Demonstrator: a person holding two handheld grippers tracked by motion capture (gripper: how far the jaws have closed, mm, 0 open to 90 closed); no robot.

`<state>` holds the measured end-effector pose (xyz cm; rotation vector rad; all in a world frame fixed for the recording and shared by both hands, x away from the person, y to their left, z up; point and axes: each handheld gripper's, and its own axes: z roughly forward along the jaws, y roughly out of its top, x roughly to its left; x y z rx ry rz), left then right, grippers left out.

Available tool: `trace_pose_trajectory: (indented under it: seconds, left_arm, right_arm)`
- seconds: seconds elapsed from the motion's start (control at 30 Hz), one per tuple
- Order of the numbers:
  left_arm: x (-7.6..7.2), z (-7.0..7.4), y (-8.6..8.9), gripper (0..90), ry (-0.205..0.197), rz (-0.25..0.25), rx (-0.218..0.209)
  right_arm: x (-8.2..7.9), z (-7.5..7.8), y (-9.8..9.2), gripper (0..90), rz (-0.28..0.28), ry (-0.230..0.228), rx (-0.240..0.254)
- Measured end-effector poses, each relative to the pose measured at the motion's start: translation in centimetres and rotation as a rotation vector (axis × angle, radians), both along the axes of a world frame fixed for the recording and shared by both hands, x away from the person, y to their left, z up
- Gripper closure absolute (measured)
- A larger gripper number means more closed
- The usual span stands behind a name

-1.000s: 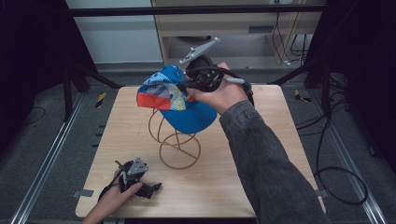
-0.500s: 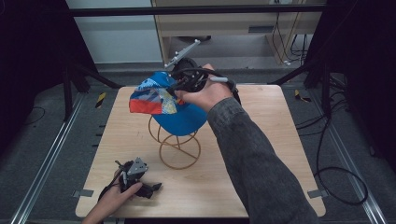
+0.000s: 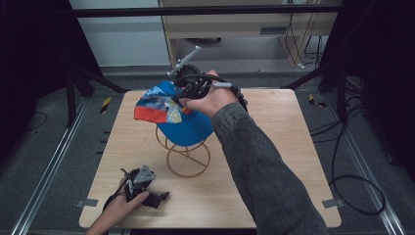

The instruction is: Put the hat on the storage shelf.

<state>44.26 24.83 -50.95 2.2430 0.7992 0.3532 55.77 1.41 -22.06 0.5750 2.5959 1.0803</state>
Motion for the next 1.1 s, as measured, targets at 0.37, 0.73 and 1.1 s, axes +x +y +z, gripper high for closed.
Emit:
trace_pose_trajectory:
  seconds: [0.37,0.73,1.1]
  left_arm:
    - [0.0,0.0,0.0,0.0,0.0,0.0,0.0]
    - [0.0,0.0,0.0,0.0,0.0,-0.001,0.0]
    - [0.0,0.0,0.0,0.0,0.0,-0.001,0.0]
  right_arm:
    - [0.1,-0.4,0.2,88.4,0.005,0.012,-0.011]
    - [-0.1,-0.9,0.3,87.9,0.026,0.029,-0.031]
    - [0.0,-1.4,0.7,85.1,0.025,0.035,-0.042]
